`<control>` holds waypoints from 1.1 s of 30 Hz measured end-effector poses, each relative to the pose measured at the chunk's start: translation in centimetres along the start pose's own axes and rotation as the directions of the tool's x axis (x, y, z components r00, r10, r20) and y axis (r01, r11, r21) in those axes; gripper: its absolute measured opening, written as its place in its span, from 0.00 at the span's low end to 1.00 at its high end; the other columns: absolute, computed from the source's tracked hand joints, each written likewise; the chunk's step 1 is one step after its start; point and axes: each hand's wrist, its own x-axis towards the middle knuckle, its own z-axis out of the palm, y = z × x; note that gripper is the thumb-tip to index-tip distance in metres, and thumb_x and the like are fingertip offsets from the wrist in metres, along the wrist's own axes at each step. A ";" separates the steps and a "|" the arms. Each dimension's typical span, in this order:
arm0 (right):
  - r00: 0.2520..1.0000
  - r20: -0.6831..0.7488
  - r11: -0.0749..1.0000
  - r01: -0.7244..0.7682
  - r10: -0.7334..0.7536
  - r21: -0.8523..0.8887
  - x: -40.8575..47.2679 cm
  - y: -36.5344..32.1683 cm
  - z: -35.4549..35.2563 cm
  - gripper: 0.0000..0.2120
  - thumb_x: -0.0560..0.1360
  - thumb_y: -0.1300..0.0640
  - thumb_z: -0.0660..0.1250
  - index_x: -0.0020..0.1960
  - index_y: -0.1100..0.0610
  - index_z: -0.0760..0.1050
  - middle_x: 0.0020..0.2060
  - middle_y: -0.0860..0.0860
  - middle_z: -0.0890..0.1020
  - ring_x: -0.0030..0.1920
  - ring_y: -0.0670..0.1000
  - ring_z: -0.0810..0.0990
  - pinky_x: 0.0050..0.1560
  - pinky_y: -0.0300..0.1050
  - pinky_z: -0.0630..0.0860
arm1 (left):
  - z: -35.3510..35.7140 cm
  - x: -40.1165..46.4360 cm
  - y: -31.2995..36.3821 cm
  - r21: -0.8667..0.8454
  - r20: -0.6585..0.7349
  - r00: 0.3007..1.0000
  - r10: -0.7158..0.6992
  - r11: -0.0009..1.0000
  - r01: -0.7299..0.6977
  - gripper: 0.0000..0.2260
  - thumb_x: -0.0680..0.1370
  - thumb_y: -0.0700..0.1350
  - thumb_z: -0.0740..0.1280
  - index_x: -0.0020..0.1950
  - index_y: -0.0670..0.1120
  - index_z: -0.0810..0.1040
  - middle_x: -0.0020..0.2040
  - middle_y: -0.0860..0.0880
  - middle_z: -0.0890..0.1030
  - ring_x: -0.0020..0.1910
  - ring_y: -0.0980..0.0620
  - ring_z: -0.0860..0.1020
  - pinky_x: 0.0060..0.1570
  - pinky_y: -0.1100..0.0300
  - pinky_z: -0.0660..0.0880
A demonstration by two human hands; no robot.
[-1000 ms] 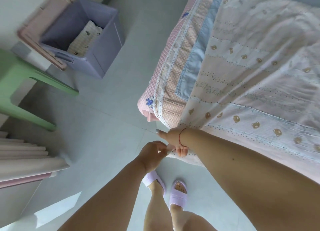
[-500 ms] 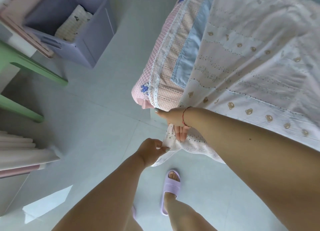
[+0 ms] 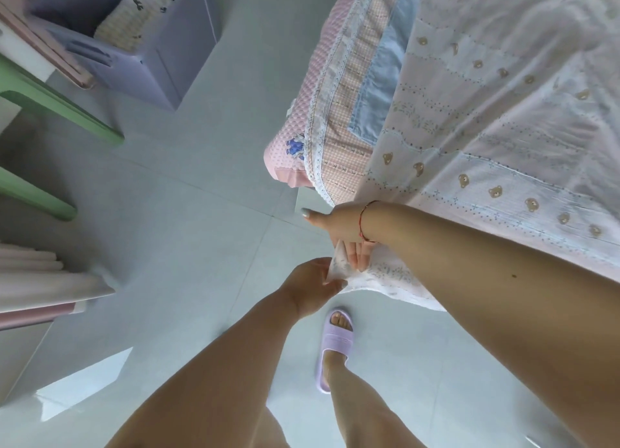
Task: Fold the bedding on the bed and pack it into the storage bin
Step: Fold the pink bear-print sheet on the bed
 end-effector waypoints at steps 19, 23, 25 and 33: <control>0.978 0.206 1.000 -0.009 0.015 -0.026 5.9 -0.5 9.0 0.47 0.72 0.26 0.42 0.74 0.62 0.59 0.55 0.69 0.78 0.55 0.66 0.80 0.59 0.57 0.76 | 0.5 -6.1 -7.3 -0.184 0.050 0.954 -0.294 0.936 0.299 0.14 0.74 0.47 0.73 0.30 0.48 0.74 0.26 0.54 0.65 0.28 0.56 0.63 0.25 0.68 0.59; 0.978 0.202 0.999 0.047 -0.042 -0.021 5.9 -0.7 9.1 0.44 0.74 0.28 0.41 0.69 0.62 0.67 0.51 0.68 0.80 0.49 0.64 0.81 0.56 0.55 0.78 | 0.2 -6.5 -7.2 -0.295 0.035 0.952 -0.306 0.906 0.302 0.11 0.71 0.49 0.75 0.37 0.42 0.82 0.29 0.52 0.68 0.30 0.55 0.65 0.26 0.69 0.61; 0.979 0.198 0.998 0.062 -0.058 -0.014 6.1 -0.8 9.0 0.45 0.74 0.28 0.42 0.67 0.65 0.68 0.52 0.69 0.80 0.50 0.65 0.81 0.57 0.55 0.77 | 0.1 -6.6 -7.1 -0.363 0.045 0.953 -0.300 0.884 0.296 0.12 0.72 0.49 0.75 0.37 0.40 0.82 0.29 0.51 0.66 0.31 0.53 0.63 0.28 0.66 0.60; 0.945 0.327 0.999 0.022 -0.009 -0.036 5.4 -0.4 8.9 0.42 0.77 0.32 0.41 0.45 0.68 0.77 0.55 0.68 0.79 0.55 0.63 0.81 0.58 0.53 0.76 | -0.2 -7.0 -6.9 -0.523 0.149 0.952 -0.266 0.796 0.304 0.13 0.67 0.48 0.77 0.46 0.41 0.85 0.35 0.44 0.77 0.36 0.51 0.75 0.44 0.59 0.72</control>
